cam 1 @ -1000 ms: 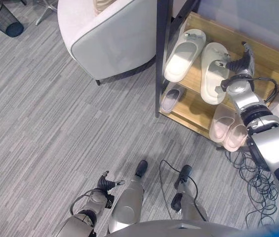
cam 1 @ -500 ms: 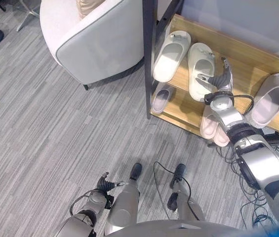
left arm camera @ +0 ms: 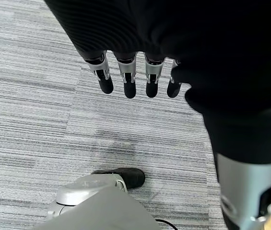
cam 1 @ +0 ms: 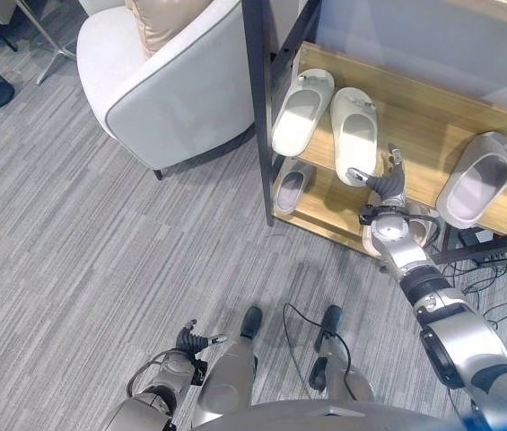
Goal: Arrange the slippers neatly on the shoe rack.
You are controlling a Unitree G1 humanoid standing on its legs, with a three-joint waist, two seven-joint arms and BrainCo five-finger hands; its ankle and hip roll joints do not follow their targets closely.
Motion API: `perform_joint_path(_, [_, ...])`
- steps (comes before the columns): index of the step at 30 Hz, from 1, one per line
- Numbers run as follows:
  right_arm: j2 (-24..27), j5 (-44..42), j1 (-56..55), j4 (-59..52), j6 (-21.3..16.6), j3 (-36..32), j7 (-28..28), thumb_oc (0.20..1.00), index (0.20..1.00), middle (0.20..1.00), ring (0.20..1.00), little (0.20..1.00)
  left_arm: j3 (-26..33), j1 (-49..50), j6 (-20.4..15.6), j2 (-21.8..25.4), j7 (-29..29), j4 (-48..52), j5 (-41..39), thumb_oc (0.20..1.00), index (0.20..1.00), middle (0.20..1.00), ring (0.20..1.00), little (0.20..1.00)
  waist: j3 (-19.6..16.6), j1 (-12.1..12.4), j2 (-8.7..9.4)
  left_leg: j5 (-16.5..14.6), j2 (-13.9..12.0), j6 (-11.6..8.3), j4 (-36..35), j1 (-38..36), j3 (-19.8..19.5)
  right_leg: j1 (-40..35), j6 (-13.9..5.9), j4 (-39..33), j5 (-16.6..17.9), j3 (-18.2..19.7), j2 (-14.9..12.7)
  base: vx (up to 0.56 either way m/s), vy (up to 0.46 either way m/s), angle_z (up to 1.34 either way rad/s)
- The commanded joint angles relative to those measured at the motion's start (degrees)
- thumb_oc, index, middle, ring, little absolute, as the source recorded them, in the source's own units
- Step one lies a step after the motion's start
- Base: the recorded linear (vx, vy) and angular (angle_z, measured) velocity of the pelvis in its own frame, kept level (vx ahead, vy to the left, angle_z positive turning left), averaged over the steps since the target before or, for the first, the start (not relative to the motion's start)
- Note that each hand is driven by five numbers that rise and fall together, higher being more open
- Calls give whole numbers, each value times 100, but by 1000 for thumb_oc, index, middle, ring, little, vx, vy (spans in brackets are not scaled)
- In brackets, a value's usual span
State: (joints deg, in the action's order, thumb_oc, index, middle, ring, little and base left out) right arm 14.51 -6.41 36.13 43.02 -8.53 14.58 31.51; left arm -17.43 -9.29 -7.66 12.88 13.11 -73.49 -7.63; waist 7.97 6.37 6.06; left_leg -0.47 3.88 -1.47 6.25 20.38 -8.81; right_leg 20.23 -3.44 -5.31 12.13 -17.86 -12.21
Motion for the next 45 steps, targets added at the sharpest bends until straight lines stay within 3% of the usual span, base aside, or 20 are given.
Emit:
perform_joint_path(1, [-134, -145, 74, -130, -61, 147, -326, 1000, 1000, 1000, 1000, 1000, 159, -227, 25, -186, 103, -423, 116, 1000, 1000, 1000, 1000, 1000, 365, 100, -219, 187, -81, -129, -1125, -475, -49, -1168, -731, 60, -796, -175, -195, 0, 0, 0])
perform_joint_path(12, [-561, -65, -336, -617, -109, 500, -526, 1000, 1000, 1000, 1000, 1000, 202, -237, 88, -234, 231, -407, 193, 1000, 1000, 1000, 1000, 1000, 306, 5, -255, 139, -89, -101, -1125, -631, 41, -1266, -720, 104, -811, -124, -236, -1, 9, -4])
perform_joint_path(30, [-457, -78, 588, -80, -28, 575, -535, 1000, 1000, 1000, 1000, 1000, 131, -167, 108, -166, 291, -520, 239, 1000, 1000, 1000, 1000, 1000, 218, 98, -261, 136, -68, -97, -1125, -678, 95, -1274, -711, 128, -804, -90, -258, 0, 0, 0])
perform_joint_path(45, [-481, -195, 477, -204, 22, 638, -710, 1000, 1000, 1000, 1000, 1000, 168, -152, 138, -150, 270, -511, 189, 1000, 1000, 1000, 1000, 1000, 174, 96, -171, 135, -82, -101, -1125, -720, 121, -1326, -700, 125, -820, -77, -236, -1, 1, 1])
